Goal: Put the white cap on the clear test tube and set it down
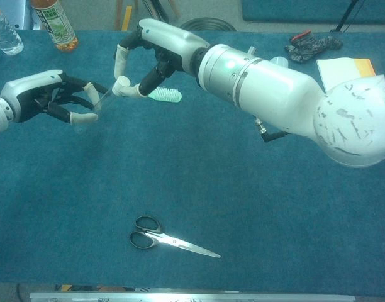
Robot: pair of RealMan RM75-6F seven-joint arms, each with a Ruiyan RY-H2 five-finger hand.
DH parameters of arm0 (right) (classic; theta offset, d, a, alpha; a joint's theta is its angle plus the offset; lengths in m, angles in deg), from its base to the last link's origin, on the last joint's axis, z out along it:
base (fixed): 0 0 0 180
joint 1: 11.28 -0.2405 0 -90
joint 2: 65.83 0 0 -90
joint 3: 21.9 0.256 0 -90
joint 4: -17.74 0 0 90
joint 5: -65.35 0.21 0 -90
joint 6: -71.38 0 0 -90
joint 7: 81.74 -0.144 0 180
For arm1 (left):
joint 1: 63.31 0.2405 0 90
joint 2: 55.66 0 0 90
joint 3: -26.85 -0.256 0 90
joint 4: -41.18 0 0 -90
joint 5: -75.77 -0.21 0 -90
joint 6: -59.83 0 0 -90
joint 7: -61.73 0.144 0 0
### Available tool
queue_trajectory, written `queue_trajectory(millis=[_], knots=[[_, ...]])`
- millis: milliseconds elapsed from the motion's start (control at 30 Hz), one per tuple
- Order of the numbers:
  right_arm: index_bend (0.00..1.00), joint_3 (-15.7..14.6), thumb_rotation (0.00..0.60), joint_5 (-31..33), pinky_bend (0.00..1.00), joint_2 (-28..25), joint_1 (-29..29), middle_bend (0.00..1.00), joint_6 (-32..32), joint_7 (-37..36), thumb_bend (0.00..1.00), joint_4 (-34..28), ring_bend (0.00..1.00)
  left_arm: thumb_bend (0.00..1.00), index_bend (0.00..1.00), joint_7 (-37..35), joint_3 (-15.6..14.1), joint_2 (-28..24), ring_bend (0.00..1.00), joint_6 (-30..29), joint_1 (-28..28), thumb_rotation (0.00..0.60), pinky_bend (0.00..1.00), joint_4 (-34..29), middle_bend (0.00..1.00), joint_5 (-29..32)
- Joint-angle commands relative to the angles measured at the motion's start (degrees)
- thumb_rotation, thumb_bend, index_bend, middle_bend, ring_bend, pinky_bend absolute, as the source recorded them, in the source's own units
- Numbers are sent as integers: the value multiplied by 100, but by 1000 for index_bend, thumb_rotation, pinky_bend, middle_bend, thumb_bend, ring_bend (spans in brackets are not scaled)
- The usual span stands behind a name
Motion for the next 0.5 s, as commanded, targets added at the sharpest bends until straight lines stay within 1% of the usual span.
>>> queue_trajectory(millis=[33,267,333,500], knots=[[602,-3,600,-2,15,6,-2,242,-5,-3,288,11,0,344,607,-17,9,-6,0,4,7,599,163,6,170,-2],[602,-24,600,-48,15,10,5,239,-25,-5,286,18,0,344,607,-47,15,-19,0,15,27,598,163,12,170,-26],[582,-29,600,-74,15,-4,15,232,-37,-16,284,15,0,344,607,-60,17,-16,0,26,28,599,163,20,170,-31],[492,-24,600,-163,15,-18,55,216,-60,-89,276,30,0,344,608,-81,24,-9,0,47,27,599,163,43,170,-41]])
